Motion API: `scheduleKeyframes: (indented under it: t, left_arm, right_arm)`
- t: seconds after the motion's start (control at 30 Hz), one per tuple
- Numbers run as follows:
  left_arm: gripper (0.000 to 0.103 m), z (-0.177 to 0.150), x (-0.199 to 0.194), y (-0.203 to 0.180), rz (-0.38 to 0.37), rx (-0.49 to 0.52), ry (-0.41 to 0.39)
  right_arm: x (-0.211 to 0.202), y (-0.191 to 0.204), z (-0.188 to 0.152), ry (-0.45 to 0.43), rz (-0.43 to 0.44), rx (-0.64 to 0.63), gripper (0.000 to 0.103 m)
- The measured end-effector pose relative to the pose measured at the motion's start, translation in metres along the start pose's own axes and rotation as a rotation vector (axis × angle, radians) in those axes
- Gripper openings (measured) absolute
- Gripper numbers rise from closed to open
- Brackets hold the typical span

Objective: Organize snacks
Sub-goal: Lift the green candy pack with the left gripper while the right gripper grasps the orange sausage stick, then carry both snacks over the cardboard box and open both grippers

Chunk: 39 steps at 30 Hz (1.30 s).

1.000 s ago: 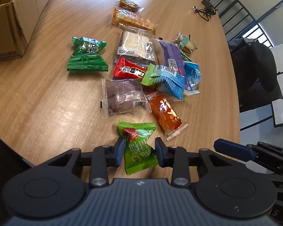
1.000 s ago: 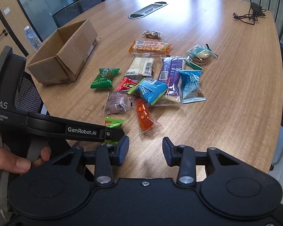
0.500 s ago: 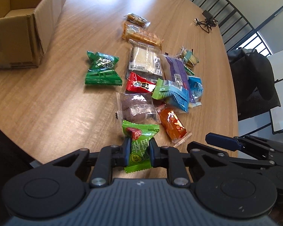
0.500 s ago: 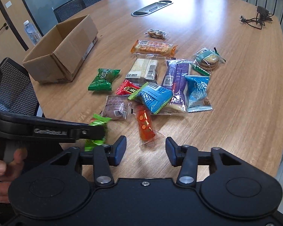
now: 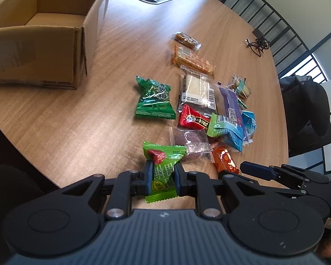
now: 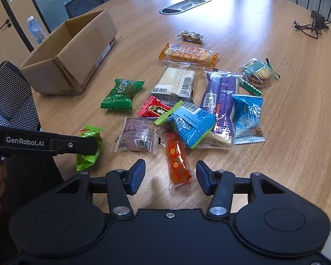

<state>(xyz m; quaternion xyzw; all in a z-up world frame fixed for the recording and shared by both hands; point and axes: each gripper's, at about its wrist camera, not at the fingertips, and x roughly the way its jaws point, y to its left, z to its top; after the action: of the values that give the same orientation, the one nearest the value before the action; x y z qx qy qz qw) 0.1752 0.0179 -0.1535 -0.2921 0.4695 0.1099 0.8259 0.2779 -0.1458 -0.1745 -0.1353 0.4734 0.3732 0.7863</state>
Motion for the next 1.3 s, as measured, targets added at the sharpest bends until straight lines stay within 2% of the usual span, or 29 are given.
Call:
scheduleKeyframes:
  t: [0.13,0.33,0.5,0.83,1.07,1.3]
  left_arm:
    - [0.019,0.002,-0.001,0.005,0.005,-0.009,-0.002]
    - [0.019,0.005,-0.004,0.013,0.019,-0.019,-0.009]
    - [0.019,0.006,-0.004,0.017,0.029,-0.023,-0.009]
    - [0.019,0.009,-0.01,0.015,0.023,-0.022,-0.02]
    - [0.019,0.012,-0.021,0.009,0.007,-0.007,-0.042]
    - [0.019,0.021,-0.034,0.005,0.0,0.004,-0.078]
  right_arm:
    - [0.009,0.0,0.004,0.017,-0.001,-0.008,0.046]
    - [0.02,0.003,0.002,0.045,-0.018,-0.028,0.026]
    - [0.019,0.002,0.0,0.036,-0.004,-0.035,0.02]
    - [0.002,0.003,-0.003,0.066,0.008,-0.034,0.018]
    - [-0.025,0.0,0.002,0.025,-0.006,-0.023,0.018]
    - [-0.047,0.014,0.02,-0.051,-0.009,-0.03,0.018]
